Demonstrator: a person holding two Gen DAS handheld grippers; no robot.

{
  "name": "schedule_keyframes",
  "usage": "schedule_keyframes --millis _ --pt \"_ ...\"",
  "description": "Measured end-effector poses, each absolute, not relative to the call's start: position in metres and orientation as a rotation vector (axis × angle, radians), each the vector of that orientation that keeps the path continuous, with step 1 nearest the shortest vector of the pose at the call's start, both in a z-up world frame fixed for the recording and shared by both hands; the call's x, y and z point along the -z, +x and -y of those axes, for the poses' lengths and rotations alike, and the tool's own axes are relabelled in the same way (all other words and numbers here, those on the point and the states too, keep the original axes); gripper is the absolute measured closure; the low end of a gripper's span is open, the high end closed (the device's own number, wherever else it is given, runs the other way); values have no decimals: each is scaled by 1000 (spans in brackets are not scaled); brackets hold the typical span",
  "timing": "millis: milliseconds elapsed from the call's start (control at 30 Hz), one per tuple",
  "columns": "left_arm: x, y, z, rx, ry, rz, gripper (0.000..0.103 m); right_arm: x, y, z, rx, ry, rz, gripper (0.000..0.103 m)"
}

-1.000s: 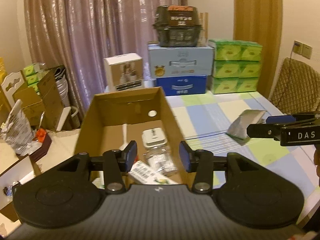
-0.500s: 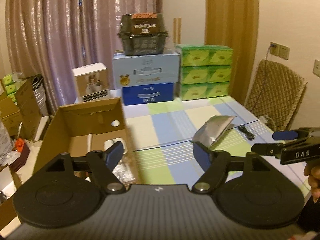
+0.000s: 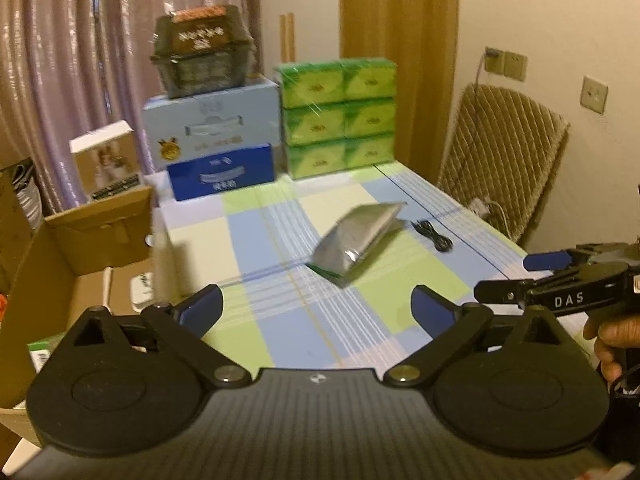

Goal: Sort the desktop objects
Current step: 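Move both tools back to the table toward the foil bag and cable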

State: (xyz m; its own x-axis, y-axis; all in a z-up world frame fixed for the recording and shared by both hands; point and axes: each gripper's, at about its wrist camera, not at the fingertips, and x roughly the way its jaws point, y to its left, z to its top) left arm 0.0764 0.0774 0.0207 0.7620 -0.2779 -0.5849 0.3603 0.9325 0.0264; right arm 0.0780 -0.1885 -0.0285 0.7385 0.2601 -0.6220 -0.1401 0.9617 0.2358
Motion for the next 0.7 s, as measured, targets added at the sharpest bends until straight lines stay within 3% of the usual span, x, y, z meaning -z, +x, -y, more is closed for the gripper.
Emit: schedule_keyframes --millis 700 --pt "22 101 -26 421 165 -730 1 55 81 230 -141 217 -746 2"
